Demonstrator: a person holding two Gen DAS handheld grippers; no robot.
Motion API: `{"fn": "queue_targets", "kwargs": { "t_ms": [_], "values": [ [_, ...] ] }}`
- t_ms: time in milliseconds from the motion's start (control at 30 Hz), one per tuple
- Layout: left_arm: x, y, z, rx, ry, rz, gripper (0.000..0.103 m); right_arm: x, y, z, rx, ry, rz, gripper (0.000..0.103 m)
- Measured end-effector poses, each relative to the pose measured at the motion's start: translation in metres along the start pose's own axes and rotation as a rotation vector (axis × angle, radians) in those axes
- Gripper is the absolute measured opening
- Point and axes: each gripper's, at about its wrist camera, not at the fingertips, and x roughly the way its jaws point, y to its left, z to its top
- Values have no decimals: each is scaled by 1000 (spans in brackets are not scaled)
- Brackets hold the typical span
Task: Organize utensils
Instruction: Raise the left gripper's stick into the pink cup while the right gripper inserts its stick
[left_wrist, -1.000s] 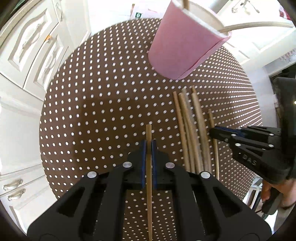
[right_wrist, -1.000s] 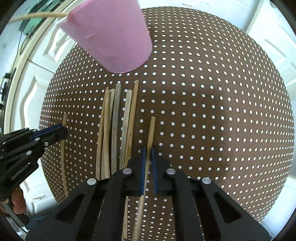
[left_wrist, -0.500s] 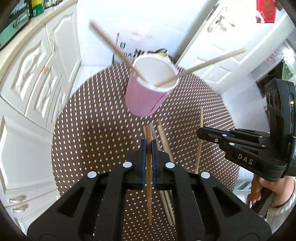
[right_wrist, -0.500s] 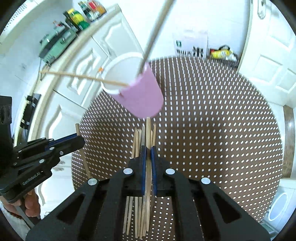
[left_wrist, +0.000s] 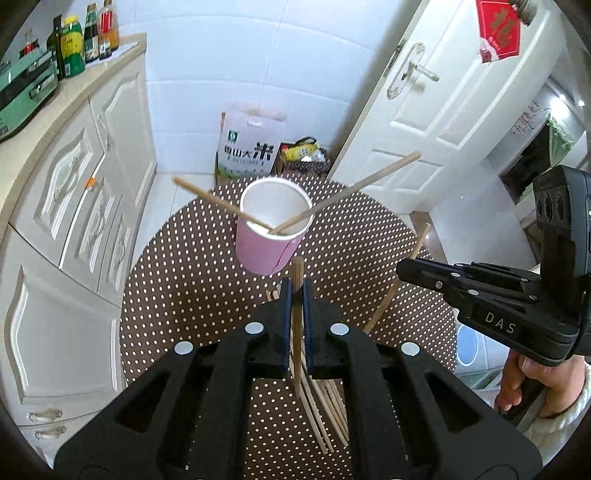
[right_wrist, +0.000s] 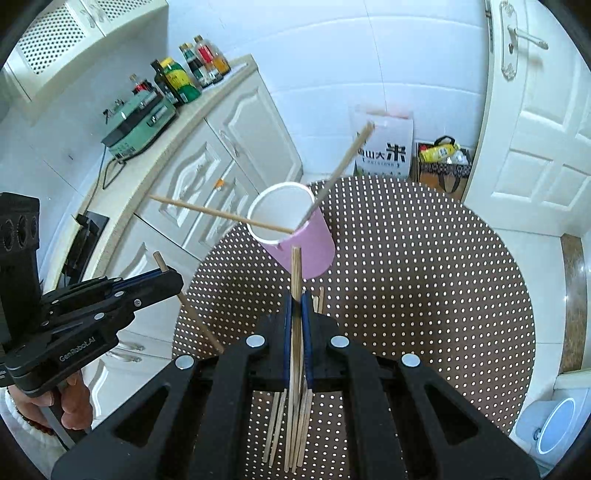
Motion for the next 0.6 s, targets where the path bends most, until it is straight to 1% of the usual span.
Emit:
{"fn": "queue_targets", "kwargs": {
  "t_ms": [333, 600],
  "values": [
    [-31, -8, 17, 10, -93, -3, 6, -37, 20, 13, -52, -93, 9, 4],
    [-58, -6, 36, -7, -182, -13, 6, -61, 31, 35, -91, -178, 10, 4]
  ]
}}
